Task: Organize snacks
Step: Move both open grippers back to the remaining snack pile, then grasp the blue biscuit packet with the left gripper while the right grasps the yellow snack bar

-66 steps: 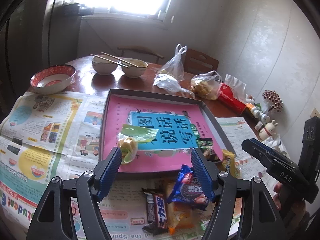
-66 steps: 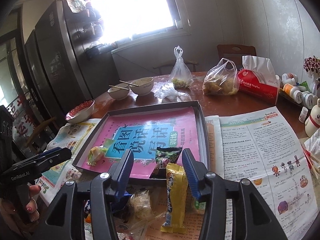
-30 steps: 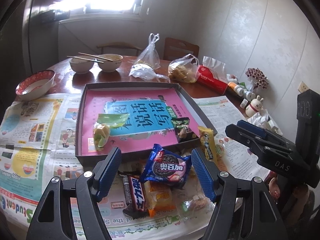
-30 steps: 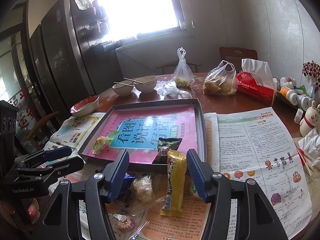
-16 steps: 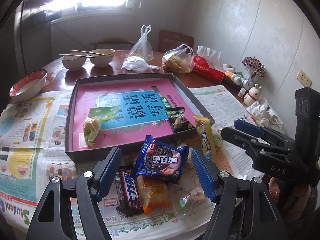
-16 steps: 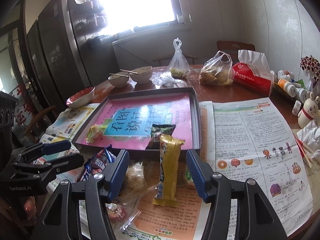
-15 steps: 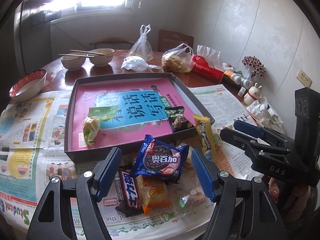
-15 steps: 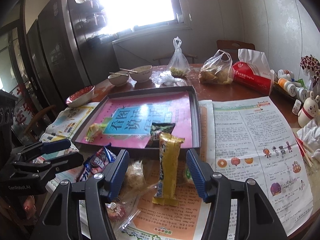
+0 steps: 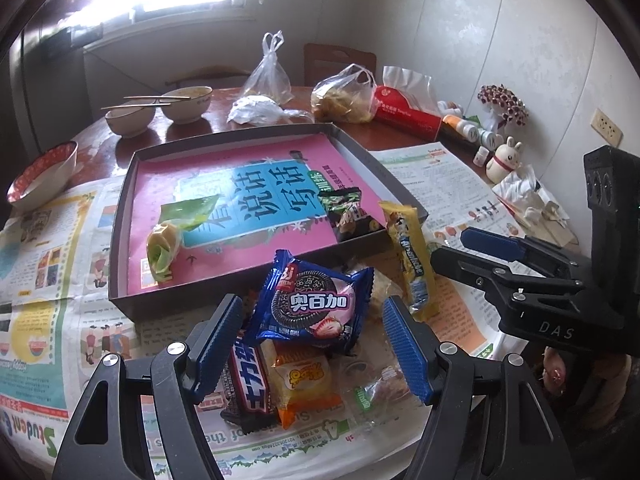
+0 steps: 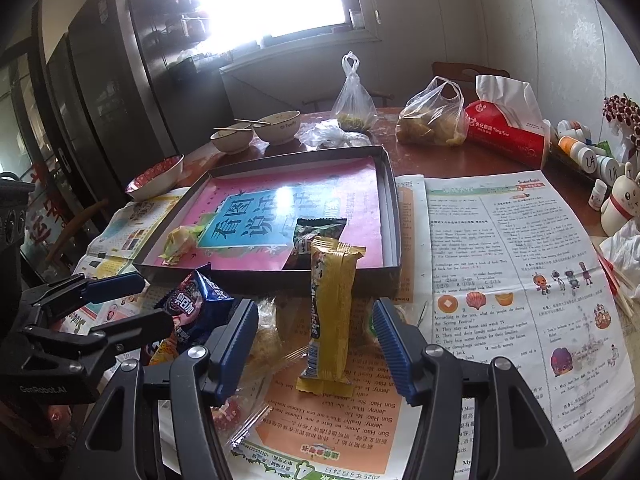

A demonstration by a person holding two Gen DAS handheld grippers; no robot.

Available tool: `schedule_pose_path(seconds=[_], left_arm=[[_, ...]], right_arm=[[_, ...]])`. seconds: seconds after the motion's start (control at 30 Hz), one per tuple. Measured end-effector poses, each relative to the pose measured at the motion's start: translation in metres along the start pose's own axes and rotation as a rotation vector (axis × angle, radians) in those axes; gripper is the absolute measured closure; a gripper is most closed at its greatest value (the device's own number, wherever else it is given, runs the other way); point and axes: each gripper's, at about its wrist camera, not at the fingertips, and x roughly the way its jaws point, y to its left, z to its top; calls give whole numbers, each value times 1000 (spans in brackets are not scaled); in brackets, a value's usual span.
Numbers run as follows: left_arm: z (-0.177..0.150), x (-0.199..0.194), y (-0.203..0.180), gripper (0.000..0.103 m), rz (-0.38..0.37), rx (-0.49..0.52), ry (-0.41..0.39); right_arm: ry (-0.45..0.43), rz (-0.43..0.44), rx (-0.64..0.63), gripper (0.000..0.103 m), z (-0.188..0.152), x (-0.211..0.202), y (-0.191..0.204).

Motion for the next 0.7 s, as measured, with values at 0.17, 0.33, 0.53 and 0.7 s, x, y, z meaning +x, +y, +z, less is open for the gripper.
schedule_pose_path(seconds=[0.17, 0.33, 0.53, 0.7], left_arm=[[-1, 8, -1, 29, 5, 15, 15], [0, 19, -2, 29, 3, 21, 30], [0, 29, -1, 29, 14, 25, 45], [1, 34, 3, 29, 14, 17, 51]], right_arm=[[7, -2, -5, 44, 0, 4, 0], [18, -5, -5, 44, 0, 10, -1], [31, -8, -15, 44, 1, 22, -1], [38, -13, -33, 51, 3, 32, 1]])
